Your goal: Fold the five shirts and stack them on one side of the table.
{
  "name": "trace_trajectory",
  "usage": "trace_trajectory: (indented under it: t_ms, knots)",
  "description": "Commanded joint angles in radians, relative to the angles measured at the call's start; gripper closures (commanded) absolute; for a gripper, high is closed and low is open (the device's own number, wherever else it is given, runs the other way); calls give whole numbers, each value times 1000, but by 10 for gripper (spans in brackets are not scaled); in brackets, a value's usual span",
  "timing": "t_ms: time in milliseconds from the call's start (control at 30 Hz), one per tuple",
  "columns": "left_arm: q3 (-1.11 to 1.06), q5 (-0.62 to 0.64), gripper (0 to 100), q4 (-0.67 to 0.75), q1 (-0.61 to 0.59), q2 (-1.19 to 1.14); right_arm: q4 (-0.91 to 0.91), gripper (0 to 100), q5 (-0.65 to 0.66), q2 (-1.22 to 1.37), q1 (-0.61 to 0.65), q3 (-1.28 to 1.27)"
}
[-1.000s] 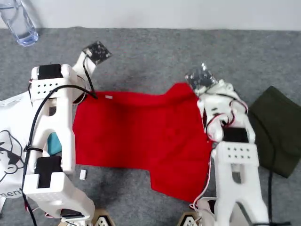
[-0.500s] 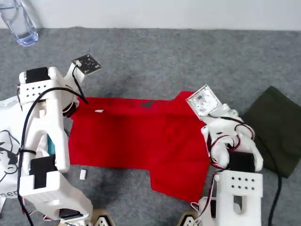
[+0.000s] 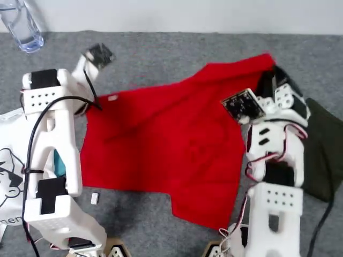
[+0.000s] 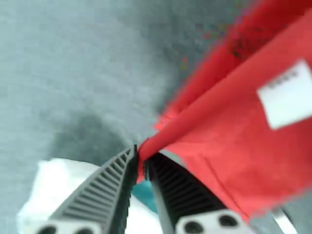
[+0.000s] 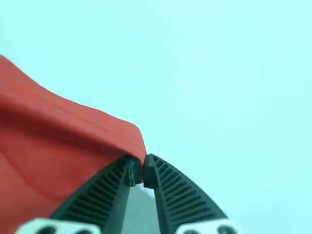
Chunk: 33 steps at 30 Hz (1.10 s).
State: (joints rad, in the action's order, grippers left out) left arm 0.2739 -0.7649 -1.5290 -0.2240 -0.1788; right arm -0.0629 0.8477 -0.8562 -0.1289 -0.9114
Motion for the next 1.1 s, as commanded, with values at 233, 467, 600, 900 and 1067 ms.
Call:
trace_trajectory:
  t_ms: [233, 467, 600, 900, 1067]
  knots:
    - [157, 210, 987, 362, 49, 2, 76, 991, -64, 325, -38, 305]
    - [153, 213, 987, 595, 51, 0, 84, 991, -75, 415, -39, 327]
    - [151, 213, 987, 628, 51, 0, 85, 991, -77, 417, -35, 328]
    - [150, 86, 987, 361, 44, 2, -27, 991, -75, 384, -42, 249]
    - [116, 9, 987, 222, 32, 5, -275, 991, -41, 280, -30, 181]
